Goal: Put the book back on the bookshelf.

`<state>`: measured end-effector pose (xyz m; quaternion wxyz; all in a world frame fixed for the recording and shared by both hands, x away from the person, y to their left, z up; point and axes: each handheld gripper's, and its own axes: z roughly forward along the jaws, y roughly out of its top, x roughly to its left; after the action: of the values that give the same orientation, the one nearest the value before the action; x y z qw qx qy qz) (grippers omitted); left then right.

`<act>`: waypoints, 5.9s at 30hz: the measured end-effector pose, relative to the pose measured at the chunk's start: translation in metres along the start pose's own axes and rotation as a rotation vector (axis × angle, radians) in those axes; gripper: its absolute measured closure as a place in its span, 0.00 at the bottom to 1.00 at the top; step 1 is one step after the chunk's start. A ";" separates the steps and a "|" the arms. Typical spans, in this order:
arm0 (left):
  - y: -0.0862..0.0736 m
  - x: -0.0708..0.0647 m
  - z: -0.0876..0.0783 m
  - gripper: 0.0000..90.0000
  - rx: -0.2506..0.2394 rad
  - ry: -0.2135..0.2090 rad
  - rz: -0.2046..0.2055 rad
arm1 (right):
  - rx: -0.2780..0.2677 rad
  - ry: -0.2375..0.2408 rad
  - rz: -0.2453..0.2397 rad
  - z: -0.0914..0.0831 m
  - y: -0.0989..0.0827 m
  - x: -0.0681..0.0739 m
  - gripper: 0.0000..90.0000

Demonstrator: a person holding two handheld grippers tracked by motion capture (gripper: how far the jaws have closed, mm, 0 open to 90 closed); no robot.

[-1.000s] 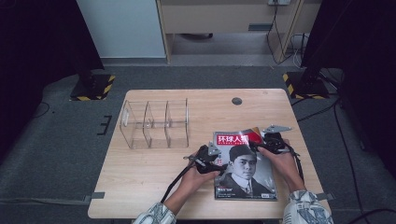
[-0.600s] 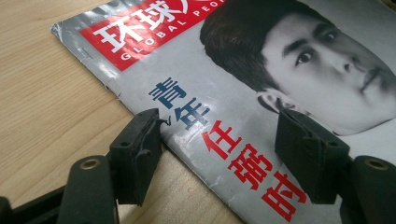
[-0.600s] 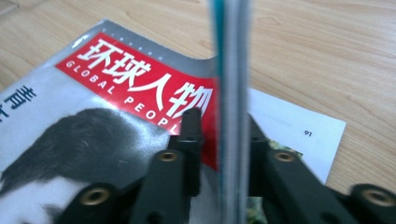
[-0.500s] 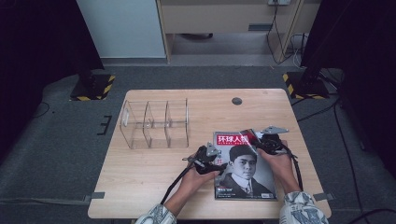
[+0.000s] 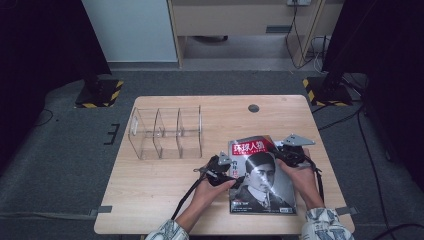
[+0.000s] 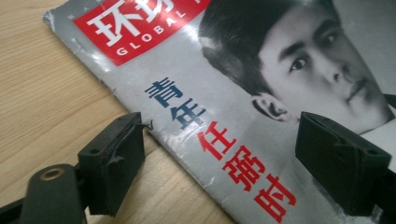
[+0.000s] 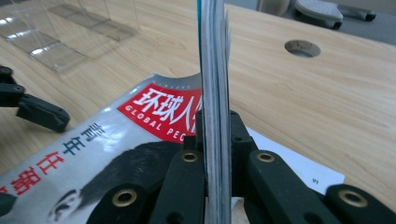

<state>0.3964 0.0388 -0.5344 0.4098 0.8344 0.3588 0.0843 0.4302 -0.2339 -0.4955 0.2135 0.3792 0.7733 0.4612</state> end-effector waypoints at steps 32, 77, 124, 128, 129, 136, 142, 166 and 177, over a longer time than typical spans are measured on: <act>0.007 0.014 0.008 0.12 -0.026 -0.066 -0.052 | -0.146 0.077 0.018 -0.016 0.014 0.003 0.98; 0.013 0.018 0.008 0.53 -0.008 -0.069 -0.110 | 0.097 -0.016 0.072 0.017 -0.002 -0.011 0.64; 0.013 0.009 0.012 0.57 -0.003 -0.120 -0.088 | 0.249 -0.185 0.136 0.003 -0.023 -0.020 0.10; 0.013 0.010 0.012 0.57 -0.005 -0.122 -0.094 | 0.267 -0.144 0.152 -0.005 -0.027 -0.020 0.17; 0.013 0.010 0.012 0.57 -0.004 -0.122 -0.092 | 0.277 -0.139 0.148 -0.007 -0.028 -0.019 0.18; 0.013 0.011 0.012 0.57 -0.005 -0.131 -0.114 | 0.307 -0.087 0.157 -0.011 -0.038 -0.014 0.26; 0.014 0.015 0.012 0.56 -0.008 -0.165 -0.169 | 0.312 -0.094 0.160 -0.011 -0.041 -0.016 0.30; 0.023 0.025 0.013 0.57 0.026 -0.163 -0.208 | 0.269 0.001 0.138 -0.008 -0.041 -0.003 0.55; 0.027 0.029 0.018 0.66 0.026 -0.152 -0.210 | 0.266 0.030 0.126 -0.006 -0.040 0.003 0.61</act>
<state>0.4398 0.0366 -0.5303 0.4315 0.8014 0.4133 -0.0271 0.4087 -0.2466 -0.5279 0.1205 0.4450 0.8052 0.3729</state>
